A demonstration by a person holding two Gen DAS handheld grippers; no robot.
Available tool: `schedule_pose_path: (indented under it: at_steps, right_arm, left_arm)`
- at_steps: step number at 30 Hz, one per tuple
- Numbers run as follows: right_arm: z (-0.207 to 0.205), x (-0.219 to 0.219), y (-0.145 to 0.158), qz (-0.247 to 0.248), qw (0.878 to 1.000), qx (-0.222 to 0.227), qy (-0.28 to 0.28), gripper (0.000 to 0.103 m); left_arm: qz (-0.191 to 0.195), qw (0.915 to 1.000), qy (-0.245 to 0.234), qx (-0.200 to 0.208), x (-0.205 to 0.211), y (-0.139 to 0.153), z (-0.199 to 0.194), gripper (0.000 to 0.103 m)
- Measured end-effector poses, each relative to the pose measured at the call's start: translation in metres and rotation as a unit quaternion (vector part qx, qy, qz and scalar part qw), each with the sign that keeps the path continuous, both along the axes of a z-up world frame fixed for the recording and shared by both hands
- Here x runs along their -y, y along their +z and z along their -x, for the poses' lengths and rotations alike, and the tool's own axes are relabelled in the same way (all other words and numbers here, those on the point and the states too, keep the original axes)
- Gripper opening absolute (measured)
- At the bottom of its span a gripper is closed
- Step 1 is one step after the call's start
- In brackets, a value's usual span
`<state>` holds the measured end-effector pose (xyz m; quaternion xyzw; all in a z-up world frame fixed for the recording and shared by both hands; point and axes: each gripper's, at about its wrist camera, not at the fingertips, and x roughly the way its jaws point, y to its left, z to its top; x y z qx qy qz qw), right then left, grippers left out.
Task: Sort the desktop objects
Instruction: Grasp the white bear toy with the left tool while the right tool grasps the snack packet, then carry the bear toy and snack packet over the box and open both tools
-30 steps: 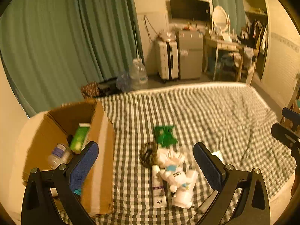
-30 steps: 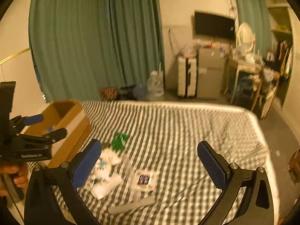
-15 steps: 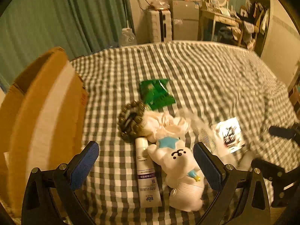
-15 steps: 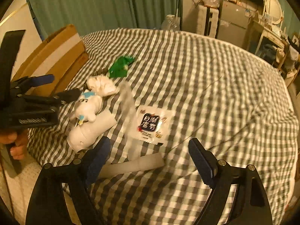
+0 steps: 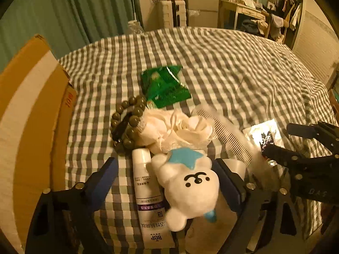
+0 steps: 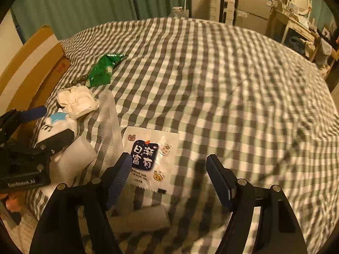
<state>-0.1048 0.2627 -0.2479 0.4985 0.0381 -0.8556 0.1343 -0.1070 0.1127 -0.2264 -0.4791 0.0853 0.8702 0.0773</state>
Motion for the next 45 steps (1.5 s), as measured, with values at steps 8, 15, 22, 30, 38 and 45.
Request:
schedule_pose_path:
  at_steps: [8,15,22,30,38,45]
  right_arm:
    - [0.002,0.018,-0.016,-0.007,1.000,-0.020,0.021,0.050]
    - [-0.009,0.014,-0.008,-0.006,0.999,-0.028,0.023,0.035]
    - [-0.021,0.002,0.011,0.000,0.999,-0.042,0.006,0.033]
    - [-0.045,-0.012,0.075,0.060,0.993,-0.088,-0.050,0.033]
    - [-0.095,-0.011,0.145,0.142,0.969,-0.158,-0.123,0.033]
    - [-0.126,-0.003,0.179,0.129,0.960,-0.210,-0.133,0.033]
  left_arm:
    - [-0.017,0.9998,-0.005,-0.007,0.002,0.003,-0.004,0.053]
    - [-0.027,0.9994,-0.002,-0.022,0.005,0.014,-0.013,0.053]
    - [-0.030,0.9984,0.009,-0.047,0.011,0.035,-0.027,0.053]
    - [-0.038,0.9961,0.000,-0.080,0.013,0.075,-0.056,0.053]
    - [-0.039,0.9917,-0.004,-0.122,0.029,0.123,-0.094,0.053]
    - [-0.039,0.9853,-0.021,-0.165,0.048,0.166,-0.124,0.053]
